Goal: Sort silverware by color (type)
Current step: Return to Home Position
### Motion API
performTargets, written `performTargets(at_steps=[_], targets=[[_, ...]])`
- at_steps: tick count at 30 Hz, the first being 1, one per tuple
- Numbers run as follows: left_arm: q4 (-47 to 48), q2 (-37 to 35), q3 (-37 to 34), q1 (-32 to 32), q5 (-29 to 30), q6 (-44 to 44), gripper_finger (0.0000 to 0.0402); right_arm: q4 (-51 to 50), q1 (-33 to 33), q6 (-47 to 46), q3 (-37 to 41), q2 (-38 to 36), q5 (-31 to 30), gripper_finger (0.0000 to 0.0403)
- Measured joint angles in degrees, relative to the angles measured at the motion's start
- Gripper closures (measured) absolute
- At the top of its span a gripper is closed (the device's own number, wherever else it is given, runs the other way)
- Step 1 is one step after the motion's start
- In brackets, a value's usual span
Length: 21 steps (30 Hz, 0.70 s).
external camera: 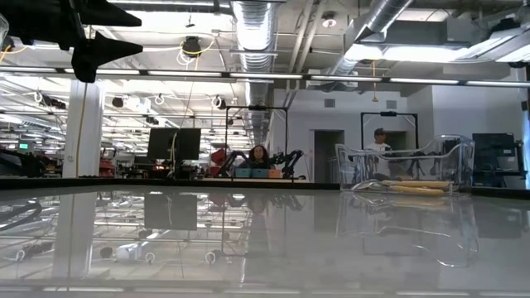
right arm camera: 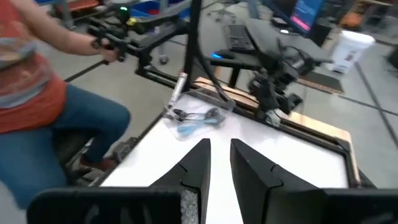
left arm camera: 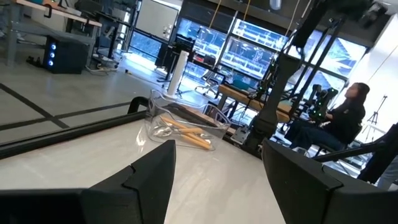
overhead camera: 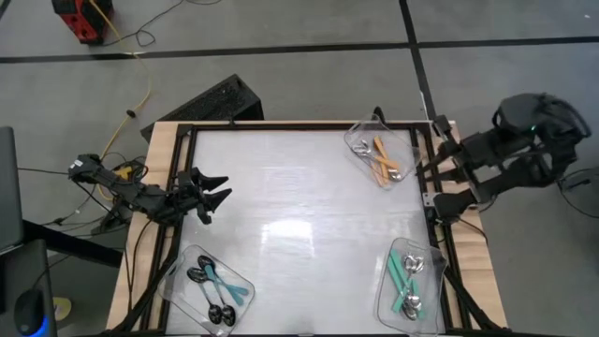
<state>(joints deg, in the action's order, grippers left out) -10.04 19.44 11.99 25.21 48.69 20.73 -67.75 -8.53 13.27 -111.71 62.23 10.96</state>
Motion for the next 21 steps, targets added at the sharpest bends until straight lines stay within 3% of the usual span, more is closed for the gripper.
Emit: performTargets(at_steps=[11,21], targets=[[0.00,0.02,0.00,0.00,0.00,0.04,0.0176,40.07,0.04,-6.75,53.64,-30.42,-3.94,0.0316],[0.02,0.00,0.00,-0.01,-0.02,0.06,0.0176,64.59,0.04,-10.31,83.60,-50.60,-12.27,0.0316]])
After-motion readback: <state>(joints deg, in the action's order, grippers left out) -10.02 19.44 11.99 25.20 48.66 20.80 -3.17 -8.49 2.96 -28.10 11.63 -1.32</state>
